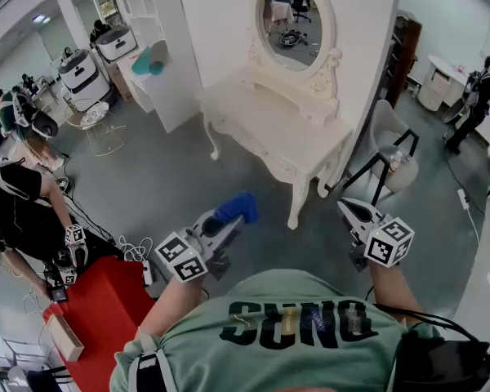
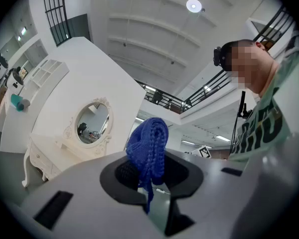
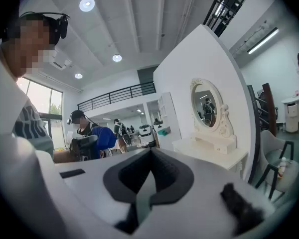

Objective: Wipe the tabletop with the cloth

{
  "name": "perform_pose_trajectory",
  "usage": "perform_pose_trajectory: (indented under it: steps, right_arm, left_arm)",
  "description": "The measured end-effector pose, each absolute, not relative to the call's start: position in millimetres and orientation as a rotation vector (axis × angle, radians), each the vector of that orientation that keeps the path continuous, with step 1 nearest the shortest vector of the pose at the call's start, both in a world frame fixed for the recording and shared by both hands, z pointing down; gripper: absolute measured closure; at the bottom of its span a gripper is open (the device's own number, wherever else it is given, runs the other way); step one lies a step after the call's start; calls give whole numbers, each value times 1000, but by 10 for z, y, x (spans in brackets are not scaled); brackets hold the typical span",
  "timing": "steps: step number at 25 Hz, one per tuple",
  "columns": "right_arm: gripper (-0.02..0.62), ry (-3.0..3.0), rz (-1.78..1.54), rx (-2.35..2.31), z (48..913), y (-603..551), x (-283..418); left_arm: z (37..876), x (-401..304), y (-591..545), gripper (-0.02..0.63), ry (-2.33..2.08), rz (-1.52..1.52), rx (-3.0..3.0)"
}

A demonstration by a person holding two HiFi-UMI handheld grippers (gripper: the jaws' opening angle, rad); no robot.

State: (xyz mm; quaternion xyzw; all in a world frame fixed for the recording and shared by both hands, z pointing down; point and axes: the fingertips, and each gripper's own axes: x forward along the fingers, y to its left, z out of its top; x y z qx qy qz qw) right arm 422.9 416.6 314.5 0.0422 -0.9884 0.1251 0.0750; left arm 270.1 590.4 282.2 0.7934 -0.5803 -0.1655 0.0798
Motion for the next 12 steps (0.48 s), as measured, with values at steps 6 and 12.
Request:
perform_pose_trajectory:
  steps: [6,12]
  right_arm:
    - [584,-2964,365,126,3154,4027,4330]
    - [584,-2965,413,93,3155,3901,4448]
  left_arm:
    - [2828,2808,5759,518,-1729,-491,2377]
    - [2810,2933,5582,518,-1720,-472,2390]
